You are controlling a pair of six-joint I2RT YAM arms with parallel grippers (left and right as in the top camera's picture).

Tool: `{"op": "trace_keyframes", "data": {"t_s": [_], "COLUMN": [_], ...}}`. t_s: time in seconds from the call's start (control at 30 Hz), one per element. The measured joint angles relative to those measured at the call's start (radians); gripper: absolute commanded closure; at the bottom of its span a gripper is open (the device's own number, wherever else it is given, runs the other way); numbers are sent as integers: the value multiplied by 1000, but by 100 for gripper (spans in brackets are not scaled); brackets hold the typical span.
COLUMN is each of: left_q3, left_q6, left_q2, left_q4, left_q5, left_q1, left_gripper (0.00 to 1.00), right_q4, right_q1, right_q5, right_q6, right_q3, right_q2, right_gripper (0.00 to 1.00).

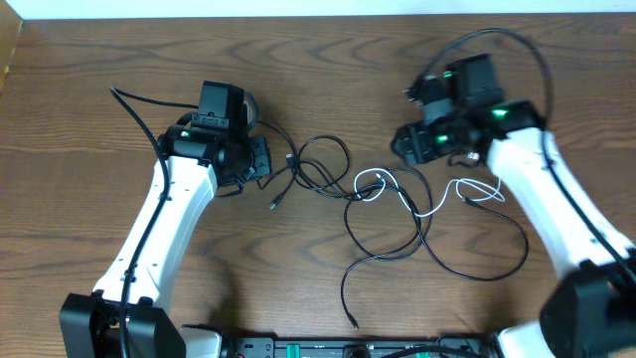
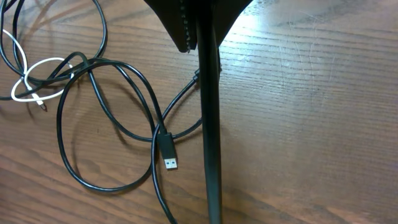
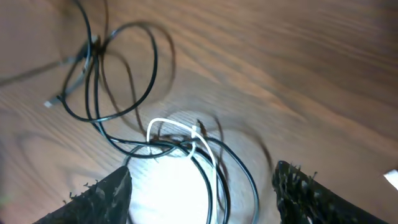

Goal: Untangle cables

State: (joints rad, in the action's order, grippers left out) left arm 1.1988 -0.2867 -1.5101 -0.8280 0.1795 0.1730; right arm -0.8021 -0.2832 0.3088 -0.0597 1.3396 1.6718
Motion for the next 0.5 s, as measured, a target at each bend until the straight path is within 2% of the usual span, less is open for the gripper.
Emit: {"op": "trace_keyframes", "data": {"t_s": [0.27,0.5], "left_q3": [0,0], "left_q6": [0,0], "left_q2": [0,0], "left_q4": [0,0], "left_q5": [-2,-2], "left_q1": [0,0], "left_gripper": [93,92], "right_q4": [79,108], "right_q1": [-83,-118], "right_q5": [-22,-29], "right_q6": [-122,-167], "right_q3": [-3,-8], "right_q2": [174,238], "right_gripper": [33,38]}}
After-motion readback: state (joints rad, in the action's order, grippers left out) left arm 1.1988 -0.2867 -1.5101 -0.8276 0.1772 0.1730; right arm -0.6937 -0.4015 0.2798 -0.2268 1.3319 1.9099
